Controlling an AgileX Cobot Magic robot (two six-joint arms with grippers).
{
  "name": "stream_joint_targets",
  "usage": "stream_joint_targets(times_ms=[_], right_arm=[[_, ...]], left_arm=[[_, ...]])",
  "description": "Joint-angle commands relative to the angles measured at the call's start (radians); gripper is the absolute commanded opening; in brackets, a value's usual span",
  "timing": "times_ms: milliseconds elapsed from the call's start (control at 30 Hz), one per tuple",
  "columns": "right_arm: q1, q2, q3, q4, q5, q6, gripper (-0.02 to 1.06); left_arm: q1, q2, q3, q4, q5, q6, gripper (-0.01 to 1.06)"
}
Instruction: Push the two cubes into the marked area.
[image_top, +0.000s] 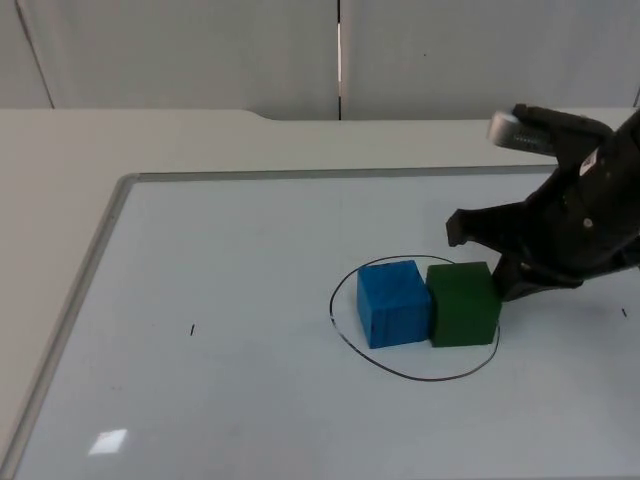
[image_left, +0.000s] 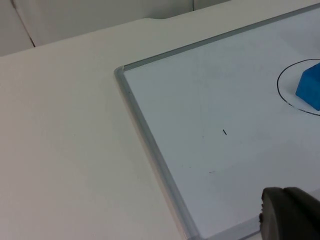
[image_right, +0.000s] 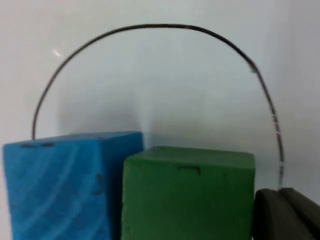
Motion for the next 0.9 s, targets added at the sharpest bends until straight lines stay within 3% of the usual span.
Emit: stream_joint_targets(times_ms=[0,433,500,600,767,867], right_arm=[[0.012,0.003,-0.004,0.003,-0.03,0.0,0.0],[0.02,0.015,-0.004,-0.007,-0.018,-0.008,0.0],[0.02,0.011,-0.004,-0.031,-0.006,-0.011,0.0],[0.018,-0.042,-0.004,-0.151,0.039,-0.011,0.0],[0.018,-0.184,-0.004,-0.277,0.076,-0.007,0.0],[0.018,-0.272,-0.004,-0.305,0.079,-0.007,0.0]], left_arm=[[0.002,-0.004,0.007,0.005,0.003,-0.001,0.0],[0.002,-0.004,0.007,0.005,0.003,-0.001,0.0],[0.002,-0.004,0.007,0.005,0.003,-0.001,0.0],[0.002,-0.004,0.007,0.005,0.003,-0.001,0.0],[0.002,-0.004,0.007,0.005,0.003,-0.001,0.0],[0.002,-0.004,0.007,0.005,0.003,-0.001,0.0]])
